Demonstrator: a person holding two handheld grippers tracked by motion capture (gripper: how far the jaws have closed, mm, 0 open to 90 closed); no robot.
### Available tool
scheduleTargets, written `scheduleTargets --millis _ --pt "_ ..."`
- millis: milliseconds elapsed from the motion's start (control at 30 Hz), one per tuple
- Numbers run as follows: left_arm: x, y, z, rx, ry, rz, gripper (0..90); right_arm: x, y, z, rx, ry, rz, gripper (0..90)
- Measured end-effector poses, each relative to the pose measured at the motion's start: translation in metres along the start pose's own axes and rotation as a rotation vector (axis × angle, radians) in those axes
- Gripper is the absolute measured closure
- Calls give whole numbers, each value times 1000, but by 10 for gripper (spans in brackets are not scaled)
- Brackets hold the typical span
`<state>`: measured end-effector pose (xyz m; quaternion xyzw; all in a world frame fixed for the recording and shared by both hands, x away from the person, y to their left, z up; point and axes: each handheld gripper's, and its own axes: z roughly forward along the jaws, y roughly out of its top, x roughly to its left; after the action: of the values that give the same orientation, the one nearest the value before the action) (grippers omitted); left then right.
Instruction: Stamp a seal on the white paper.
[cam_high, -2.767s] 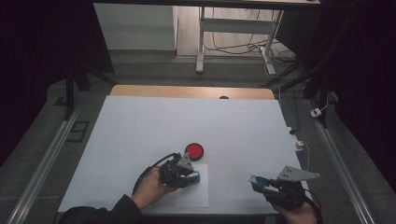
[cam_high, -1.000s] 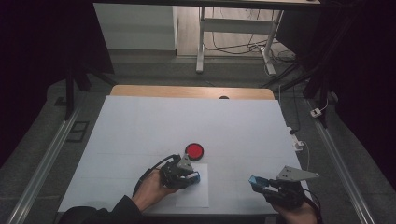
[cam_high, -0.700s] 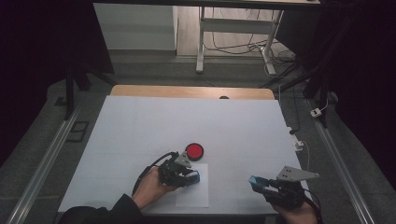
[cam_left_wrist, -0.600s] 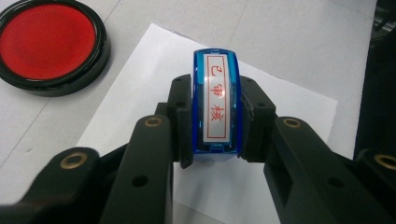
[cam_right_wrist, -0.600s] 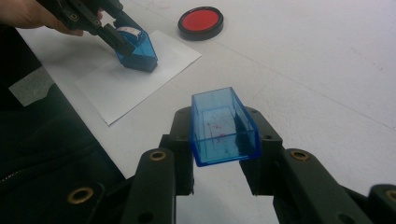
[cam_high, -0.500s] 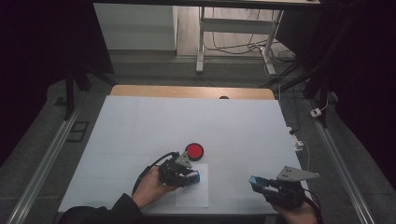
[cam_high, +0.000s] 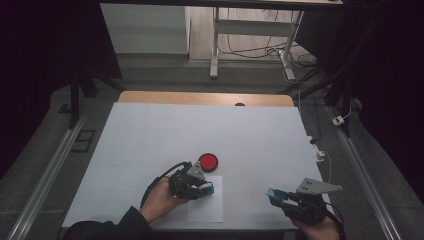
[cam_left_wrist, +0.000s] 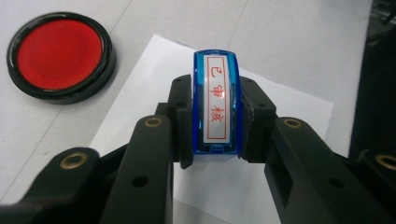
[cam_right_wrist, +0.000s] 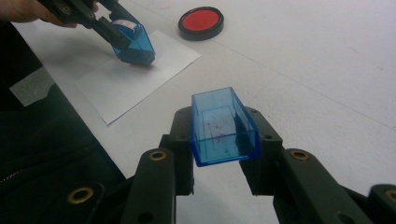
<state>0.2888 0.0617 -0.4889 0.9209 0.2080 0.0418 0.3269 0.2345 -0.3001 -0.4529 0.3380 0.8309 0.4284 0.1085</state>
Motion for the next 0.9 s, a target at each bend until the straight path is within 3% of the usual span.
scheduleTargets --millis 433,900 --pt "7 1 -20 -59 -49 2 696 0 0 0 6 1 -3 679" --pt "7 1 -36 -119 -62 24 696 0 0 0 5 1 -2 679"
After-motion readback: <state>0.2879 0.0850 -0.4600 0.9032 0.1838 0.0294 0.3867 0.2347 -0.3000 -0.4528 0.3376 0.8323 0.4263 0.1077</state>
